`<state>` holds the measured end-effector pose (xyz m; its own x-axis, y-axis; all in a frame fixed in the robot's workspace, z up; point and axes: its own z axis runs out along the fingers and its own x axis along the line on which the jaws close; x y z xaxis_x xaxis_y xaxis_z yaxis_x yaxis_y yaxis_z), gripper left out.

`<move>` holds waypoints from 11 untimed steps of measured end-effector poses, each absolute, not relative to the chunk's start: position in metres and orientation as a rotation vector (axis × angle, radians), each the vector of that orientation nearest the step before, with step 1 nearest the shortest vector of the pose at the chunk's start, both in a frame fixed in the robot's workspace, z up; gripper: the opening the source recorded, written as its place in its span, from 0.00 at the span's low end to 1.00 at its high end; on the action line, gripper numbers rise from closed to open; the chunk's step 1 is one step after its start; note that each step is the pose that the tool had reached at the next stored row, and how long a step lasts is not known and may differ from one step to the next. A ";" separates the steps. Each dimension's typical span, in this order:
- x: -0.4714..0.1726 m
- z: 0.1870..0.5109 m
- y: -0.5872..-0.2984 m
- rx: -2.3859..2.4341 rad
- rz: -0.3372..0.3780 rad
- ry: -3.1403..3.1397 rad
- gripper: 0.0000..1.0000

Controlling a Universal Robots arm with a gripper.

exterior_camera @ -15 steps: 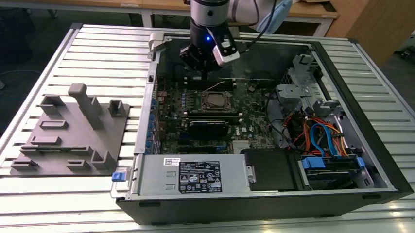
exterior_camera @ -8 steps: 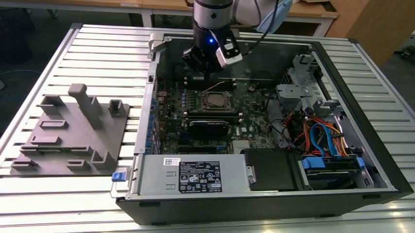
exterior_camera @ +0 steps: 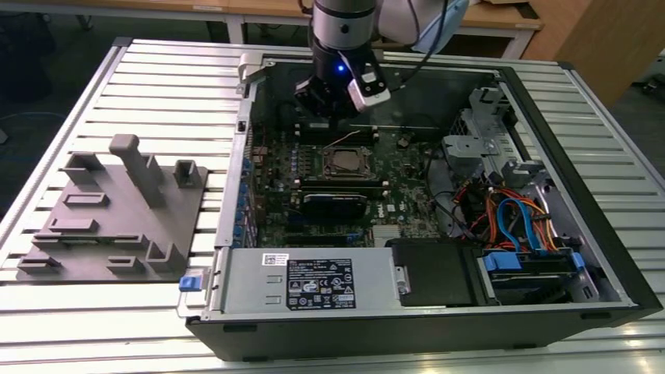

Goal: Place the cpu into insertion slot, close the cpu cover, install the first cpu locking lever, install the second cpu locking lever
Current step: 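Install the first cpu locking lever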

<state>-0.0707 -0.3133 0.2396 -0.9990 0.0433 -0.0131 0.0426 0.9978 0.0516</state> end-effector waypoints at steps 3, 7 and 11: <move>-0.069 0.236 -0.313 0.067 0.080 3.127 0.11; -0.067 0.234 -0.312 0.068 0.080 3.128 0.11; -0.064 0.233 -0.310 0.067 0.080 3.128 0.11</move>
<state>-0.0644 -0.3099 0.2325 -0.9990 0.0433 -0.0108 0.0427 0.9978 0.0515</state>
